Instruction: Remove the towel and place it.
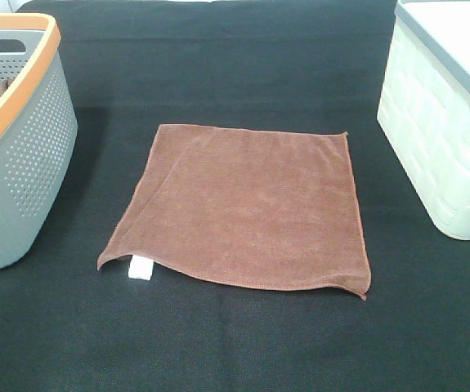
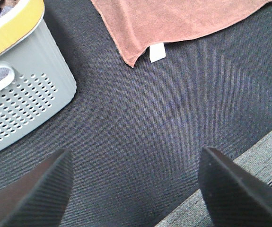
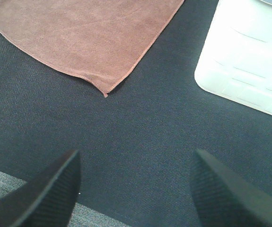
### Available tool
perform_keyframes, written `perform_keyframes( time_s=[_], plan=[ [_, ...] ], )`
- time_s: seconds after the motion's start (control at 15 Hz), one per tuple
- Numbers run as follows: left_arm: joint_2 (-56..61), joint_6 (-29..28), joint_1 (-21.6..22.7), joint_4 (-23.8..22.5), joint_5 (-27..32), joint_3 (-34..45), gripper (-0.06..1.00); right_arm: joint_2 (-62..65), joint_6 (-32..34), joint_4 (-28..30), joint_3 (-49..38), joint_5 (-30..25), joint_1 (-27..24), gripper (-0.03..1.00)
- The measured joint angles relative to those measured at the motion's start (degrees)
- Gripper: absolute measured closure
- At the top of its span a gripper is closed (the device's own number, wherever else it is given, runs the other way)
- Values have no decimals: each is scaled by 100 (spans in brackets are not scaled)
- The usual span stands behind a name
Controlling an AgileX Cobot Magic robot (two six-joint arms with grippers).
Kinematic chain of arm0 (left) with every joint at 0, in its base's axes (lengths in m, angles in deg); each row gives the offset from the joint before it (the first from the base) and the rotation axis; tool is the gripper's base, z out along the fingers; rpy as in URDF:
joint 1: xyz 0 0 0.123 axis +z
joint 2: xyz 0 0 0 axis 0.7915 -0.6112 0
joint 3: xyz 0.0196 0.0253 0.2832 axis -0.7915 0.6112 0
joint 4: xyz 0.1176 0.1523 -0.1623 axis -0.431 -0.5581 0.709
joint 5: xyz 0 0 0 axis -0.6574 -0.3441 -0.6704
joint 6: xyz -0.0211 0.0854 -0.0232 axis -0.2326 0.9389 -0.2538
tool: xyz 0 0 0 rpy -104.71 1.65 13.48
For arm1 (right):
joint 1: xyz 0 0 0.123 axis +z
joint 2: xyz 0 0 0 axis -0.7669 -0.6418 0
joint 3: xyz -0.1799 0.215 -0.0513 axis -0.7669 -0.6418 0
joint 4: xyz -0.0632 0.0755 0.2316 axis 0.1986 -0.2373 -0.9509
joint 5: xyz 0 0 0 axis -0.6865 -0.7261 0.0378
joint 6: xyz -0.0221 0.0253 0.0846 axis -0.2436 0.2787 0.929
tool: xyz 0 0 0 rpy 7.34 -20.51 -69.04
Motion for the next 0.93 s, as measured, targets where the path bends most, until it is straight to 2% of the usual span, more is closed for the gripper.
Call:
perform_keyframes(
  time_s=[0.33, 0.93],
  plan=[
    [0, 355, 0, 149, 0, 0, 24, 0, 0, 0, 0, 6, 0, 33],
    [0, 361, 0, 178, 0, 0, 24, 0, 0, 0, 0, 6, 0, 33]
  ],
)
